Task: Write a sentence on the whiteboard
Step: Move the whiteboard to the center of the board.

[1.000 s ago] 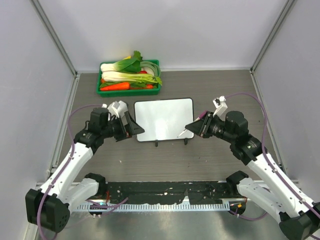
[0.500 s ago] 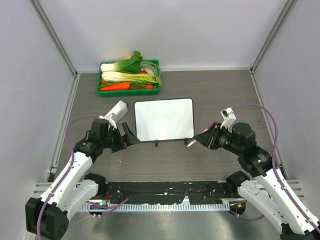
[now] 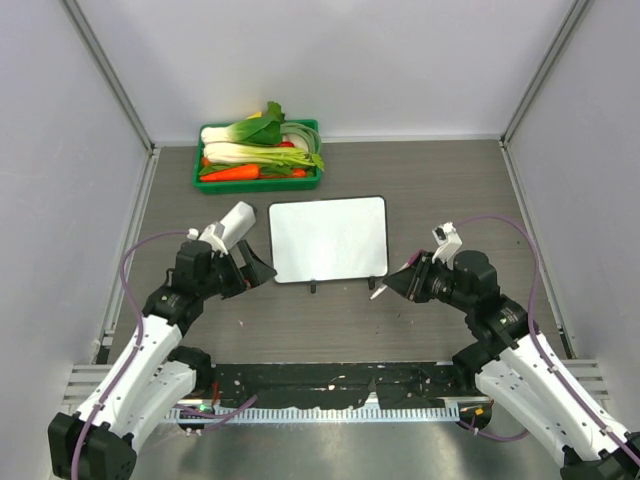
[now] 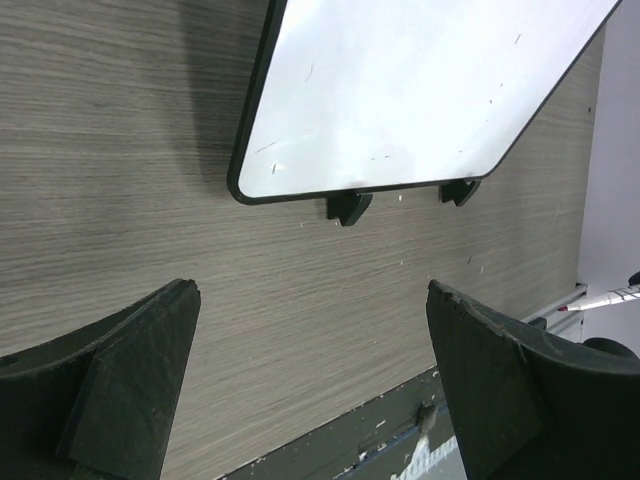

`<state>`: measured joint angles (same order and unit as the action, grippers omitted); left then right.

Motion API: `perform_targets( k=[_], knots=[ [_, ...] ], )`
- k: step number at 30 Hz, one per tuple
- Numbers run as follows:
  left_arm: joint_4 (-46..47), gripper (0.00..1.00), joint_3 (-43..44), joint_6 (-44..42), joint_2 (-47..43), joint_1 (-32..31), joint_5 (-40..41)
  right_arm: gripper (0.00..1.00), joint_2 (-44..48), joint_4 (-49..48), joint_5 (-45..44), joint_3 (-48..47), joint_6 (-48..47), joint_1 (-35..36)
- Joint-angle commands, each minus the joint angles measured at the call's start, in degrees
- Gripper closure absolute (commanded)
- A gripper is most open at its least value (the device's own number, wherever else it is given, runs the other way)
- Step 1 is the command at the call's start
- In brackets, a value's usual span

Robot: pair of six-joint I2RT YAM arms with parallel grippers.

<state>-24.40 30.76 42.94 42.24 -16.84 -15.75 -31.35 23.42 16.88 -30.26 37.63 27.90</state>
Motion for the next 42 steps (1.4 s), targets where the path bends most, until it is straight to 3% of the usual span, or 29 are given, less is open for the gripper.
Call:
perform_targets(
  k=[1, 12, 19, 35, 42],
  knots=[
    [4.6, 0.01, -0.8, -0.4, 1.0, 0.2, 2.2, 0.99, -2.1, -7.2, 0.2, -1.2, -0.4, 0.0],
    [7.2, 0.01, -0.2, -1.6, 4.8, 0.1, 3.4, 0.99, -5.9, -10.1, 1.0, -2.2, -1.3, 0.0],
    [4.6, 0.0, 2.8, -7.7, 5.1, 0.2, 3.5, 0.99, -4.9, -13.9, 1.9, -0.9, -0.9, 0.0],
    [7.2, 0.0, 1.7, -5.7, 9.9, 0.2, 3.6, 0.99, -4.3, -20.2, 8.5, 1.0, -1.7, 0.0],
    [6.9, 0.0, 1.0, -5.8, 9.7, 0.2, 4.0, 0.99, -4.2, -19.2, 7.1, 0.8, -2.7, 0.0]
  ],
)
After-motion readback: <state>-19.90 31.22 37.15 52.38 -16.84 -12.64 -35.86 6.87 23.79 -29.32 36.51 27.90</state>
